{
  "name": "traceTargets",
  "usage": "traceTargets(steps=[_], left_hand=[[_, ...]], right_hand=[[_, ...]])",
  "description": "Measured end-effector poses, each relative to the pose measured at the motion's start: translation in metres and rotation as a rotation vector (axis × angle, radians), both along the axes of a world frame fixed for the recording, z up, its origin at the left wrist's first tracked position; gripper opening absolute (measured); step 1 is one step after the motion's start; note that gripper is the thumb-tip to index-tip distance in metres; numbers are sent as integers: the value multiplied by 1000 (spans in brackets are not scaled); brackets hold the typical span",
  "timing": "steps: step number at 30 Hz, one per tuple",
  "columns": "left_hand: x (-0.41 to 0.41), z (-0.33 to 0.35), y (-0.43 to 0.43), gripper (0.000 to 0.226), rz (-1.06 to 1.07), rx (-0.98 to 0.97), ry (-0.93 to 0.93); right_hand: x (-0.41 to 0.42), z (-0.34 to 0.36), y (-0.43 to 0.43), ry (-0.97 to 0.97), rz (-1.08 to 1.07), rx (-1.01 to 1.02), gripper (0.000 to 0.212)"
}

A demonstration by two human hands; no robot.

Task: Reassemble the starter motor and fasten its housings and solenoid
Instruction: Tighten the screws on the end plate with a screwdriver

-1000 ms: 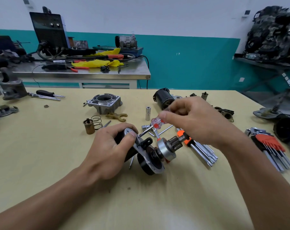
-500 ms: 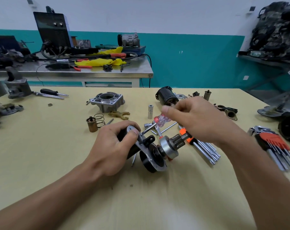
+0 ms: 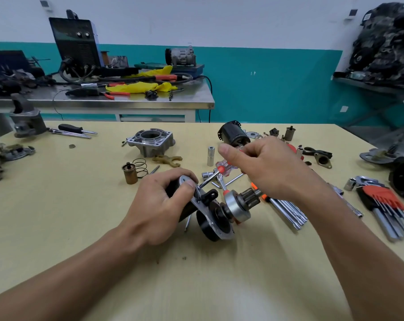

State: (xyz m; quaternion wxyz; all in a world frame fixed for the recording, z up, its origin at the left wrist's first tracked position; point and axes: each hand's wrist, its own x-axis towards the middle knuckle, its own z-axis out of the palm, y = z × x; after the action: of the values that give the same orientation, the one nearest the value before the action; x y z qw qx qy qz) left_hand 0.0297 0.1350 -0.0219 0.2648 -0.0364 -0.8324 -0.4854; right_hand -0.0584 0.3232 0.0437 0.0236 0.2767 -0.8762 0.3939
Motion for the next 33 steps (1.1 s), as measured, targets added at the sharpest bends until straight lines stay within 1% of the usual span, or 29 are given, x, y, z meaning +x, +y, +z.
traceTargets(steps=[3,4,6,7,9,10,12,13,14,15,16,17,19,20,21,22,23,25,26,27,28,30,31,32,33], left_hand=[[1,0,2,30,-9,16,-4],[1,0,2,30,-7,17,-6],[0,0,1,30,-3,10,-11],[0,-1,1,30,-2,6,-12],[-1,-1,0,31,0,3,-11],[-1,-1,0,30,-3,6,-8],[-1,-2,1,30,-8,12,1],[-1,-2,1,30,-8,11,2],[-1,-2,1,30,-6,7,1],[-1,-2,1,29,-5,2,0],[-1,-1,1,29,-4,1,0],[-1,-1,0,29,-3,2,-1],[-1,-2,0,28,1,1,-8],[-1,-2,0,29,3,-2,-9],[-1,-2,0,29,6,-3,-8],[-1,-2,0,29,8,-2,-7],[-1,-2,0,29,8,-3,-5],[-2,-2,0,29,4,-7,-2],[-2,-2,0,29,4,-5,0],[-2,-2,0,29,5,-4,0],[-2,-2,0,29,6,-5,1],[-2,-2,0,28,2,-8,6],[-2,-2,0,28,0,-7,6],[-2,-2,0,28,0,-5,3],[-2,-2,0,28,2,-3,-2]], right_hand=[[1,-1,-1,-8,-2,-17,69],[0,0,2,-21,26,-41,63],[-2,4,9,-99,108,-79,32],[-3,6,12,-138,153,-78,21],[-4,6,15,-156,173,-60,17],[-5,5,13,-118,147,-39,25],[-3,3,8,6,32,45,58],[-2,2,5,34,-18,71,71],[-1,1,3,27,-40,72,80],[-1,1,3,-1,-31,55,84],[-1,1,3,-33,0,11,82],[0,2,4,-66,42,-39,72],[-1,6,9,-131,121,-94,42],[-1,8,12,-155,152,-89,28],[-2,9,15,-163,176,-72,20],[-2,9,16,-161,185,-59,18],[-3,8,15,-144,180,-53,22],[-2,6,10,-46,83,-2,50],[0,6,7,6,19,39,61],[1,4,5,29,-24,54,67],[1,3,3,6,-34,38,73],[-2,2,5,-97,26,-50,89],[-3,3,8,-143,70,-98,91],[-4,5,11,-172,112,-131,82],[-4,7,14,-184,157,-140,65]])
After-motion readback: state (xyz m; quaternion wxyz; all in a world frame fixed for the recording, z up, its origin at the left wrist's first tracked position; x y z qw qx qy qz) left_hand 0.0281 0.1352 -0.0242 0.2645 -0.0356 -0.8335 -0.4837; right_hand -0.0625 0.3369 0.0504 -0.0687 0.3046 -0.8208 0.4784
